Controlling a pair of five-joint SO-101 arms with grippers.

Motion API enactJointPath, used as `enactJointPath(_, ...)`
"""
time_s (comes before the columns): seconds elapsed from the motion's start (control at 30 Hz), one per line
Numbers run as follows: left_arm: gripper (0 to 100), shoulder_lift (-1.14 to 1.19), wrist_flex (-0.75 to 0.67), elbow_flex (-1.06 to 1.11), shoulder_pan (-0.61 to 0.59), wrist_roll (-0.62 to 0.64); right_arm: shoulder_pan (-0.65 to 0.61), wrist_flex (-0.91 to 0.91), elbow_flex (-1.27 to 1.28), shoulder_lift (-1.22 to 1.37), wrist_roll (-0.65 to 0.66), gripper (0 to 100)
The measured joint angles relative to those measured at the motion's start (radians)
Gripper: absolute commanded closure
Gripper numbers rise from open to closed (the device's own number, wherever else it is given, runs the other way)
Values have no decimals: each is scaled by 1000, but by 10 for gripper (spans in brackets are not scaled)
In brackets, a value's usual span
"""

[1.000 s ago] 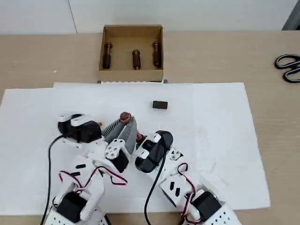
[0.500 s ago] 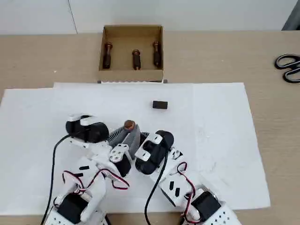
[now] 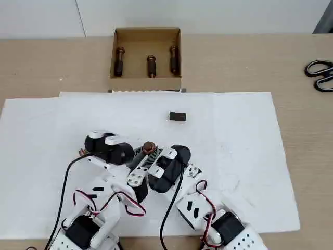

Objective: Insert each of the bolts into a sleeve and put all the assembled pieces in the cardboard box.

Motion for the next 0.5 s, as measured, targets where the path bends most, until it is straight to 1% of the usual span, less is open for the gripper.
enactJointPath(0.1,968,-2,0,3,6,-31,0,0,2,0,0,995)
enactJointPath(0.23,839,-2,0,3,6,-38,0,0,2,0,0,995)
enactJointPath(0.3,797,-2,0,6,6,-38,2,0,2,0,0,995)
enactJointPath(0.37,792,-2,0,6,6,-44,2,0,2,0,0,995)
enactJointPath(0.5,791,-2,0,8,-25,-106,2,0,2,0,0,995)
